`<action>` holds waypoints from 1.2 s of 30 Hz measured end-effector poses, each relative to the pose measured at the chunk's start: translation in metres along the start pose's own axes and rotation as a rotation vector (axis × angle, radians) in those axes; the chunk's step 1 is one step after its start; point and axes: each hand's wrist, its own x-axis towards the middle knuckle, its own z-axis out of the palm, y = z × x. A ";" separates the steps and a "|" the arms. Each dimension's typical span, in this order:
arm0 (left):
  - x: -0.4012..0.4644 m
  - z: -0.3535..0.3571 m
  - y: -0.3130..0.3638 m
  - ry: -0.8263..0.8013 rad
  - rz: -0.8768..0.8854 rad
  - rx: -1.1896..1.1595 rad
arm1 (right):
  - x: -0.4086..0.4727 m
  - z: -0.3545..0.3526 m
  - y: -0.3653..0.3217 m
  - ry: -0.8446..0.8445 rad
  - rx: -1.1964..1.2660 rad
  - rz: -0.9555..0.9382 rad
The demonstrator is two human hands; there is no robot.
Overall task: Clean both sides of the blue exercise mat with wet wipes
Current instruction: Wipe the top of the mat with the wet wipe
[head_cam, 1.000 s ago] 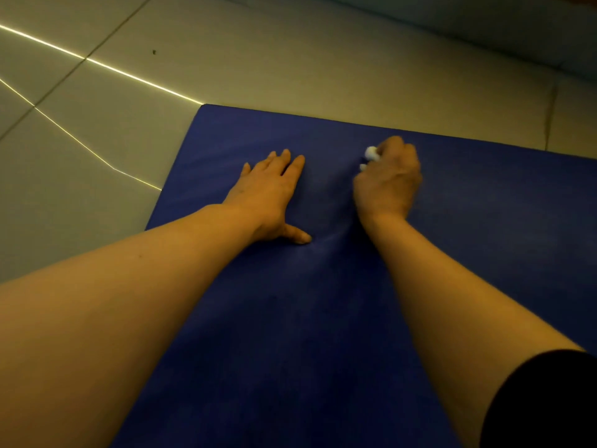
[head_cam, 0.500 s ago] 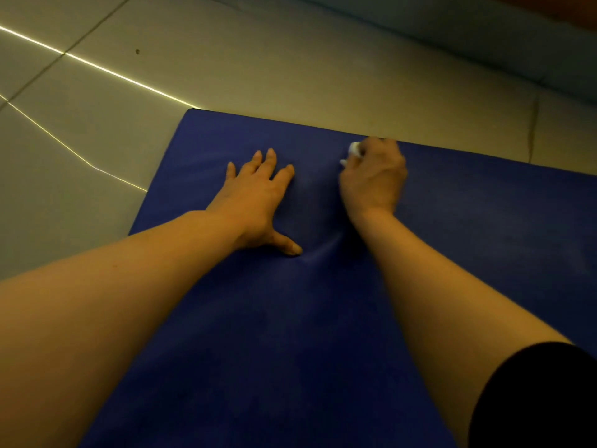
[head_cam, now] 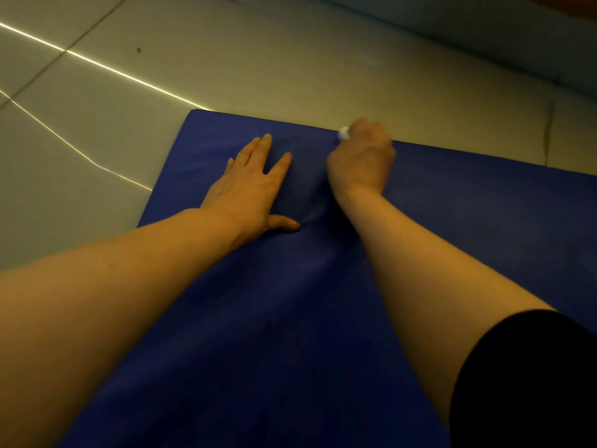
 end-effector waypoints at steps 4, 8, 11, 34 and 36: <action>0.001 0.002 -0.004 -0.007 0.003 -0.066 | 0.006 0.007 -0.021 -0.142 -0.010 -0.221; 0.001 0.001 -0.014 -0.050 0.036 -0.166 | 0.027 -0.009 0.018 -0.026 -0.041 -0.058; 0.006 0.002 -0.012 -0.070 0.038 -0.149 | 0.022 -0.008 0.012 0.010 -0.036 0.038; -0.019 0.017 -0.038 0.052 -0.020 -0.209 | -0.011 0.005 -0.025 -0.142 -0.077 -0.289; -0.020 0.016 -0.037 0.044 -0.019 -0.208 | -0.006 -0.007 0.003 -0.035 -0.098 -0.163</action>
